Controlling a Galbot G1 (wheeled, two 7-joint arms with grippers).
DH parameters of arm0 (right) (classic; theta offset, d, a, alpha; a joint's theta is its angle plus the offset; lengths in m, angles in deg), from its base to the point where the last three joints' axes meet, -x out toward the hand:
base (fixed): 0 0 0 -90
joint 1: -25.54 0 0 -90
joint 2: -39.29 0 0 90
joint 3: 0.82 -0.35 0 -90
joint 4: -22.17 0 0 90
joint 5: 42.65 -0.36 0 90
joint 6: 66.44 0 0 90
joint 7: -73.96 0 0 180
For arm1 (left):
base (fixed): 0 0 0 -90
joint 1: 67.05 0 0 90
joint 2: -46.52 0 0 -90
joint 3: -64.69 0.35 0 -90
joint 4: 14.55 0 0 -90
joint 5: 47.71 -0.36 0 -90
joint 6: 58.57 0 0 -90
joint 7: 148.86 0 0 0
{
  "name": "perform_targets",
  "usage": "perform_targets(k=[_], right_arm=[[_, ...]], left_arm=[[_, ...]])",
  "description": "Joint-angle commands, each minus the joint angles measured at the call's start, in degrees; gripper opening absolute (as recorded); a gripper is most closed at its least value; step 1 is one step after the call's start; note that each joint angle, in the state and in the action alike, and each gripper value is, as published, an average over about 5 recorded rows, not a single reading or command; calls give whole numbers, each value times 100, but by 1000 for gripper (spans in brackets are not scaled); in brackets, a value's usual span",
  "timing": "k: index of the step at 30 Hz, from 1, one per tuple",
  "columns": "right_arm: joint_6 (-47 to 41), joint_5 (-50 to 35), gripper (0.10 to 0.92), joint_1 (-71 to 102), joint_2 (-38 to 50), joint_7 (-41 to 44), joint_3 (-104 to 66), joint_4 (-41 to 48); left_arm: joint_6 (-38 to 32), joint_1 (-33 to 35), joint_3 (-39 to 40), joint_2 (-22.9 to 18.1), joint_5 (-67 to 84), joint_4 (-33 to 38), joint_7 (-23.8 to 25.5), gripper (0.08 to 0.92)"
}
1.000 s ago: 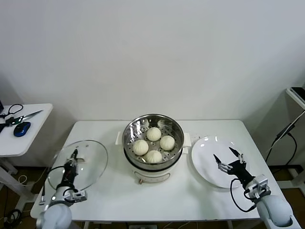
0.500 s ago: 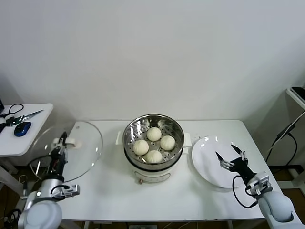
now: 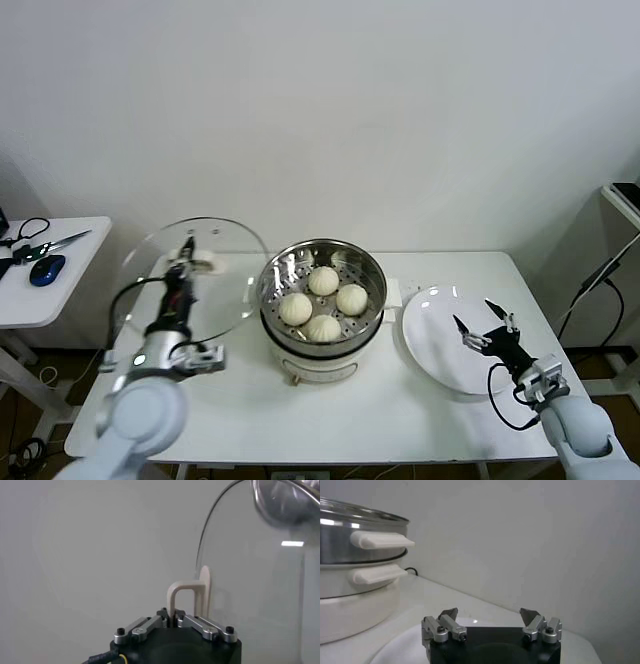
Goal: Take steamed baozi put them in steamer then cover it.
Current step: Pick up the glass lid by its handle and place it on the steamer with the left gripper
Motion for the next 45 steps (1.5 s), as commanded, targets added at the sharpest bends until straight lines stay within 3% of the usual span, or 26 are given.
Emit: perform_targets(k=[1,8,16,25,45], right_arm=[[70,47,823,-32,-20,22,-72,152],[119,73,823,32,-25,54,-167,183],[182,110,823,87,-25,88,-244,222],[233,122,823,139,-2,150,-295,287],[260,142,823,110,-24,203,-303,337]], left_arm=[[989,-1813,2238,-1121,-1052,-556,1454,148],[989,-1718,2312,-2434,-1407,-1380,1133,148],[989,-1616,2277,-3090,-1379,-2012,539,148],[989,-1649,2164,-3255,-1370,-2424,357,148],[989,-1508,2056,-3006,-1699,-2510,685,148]])
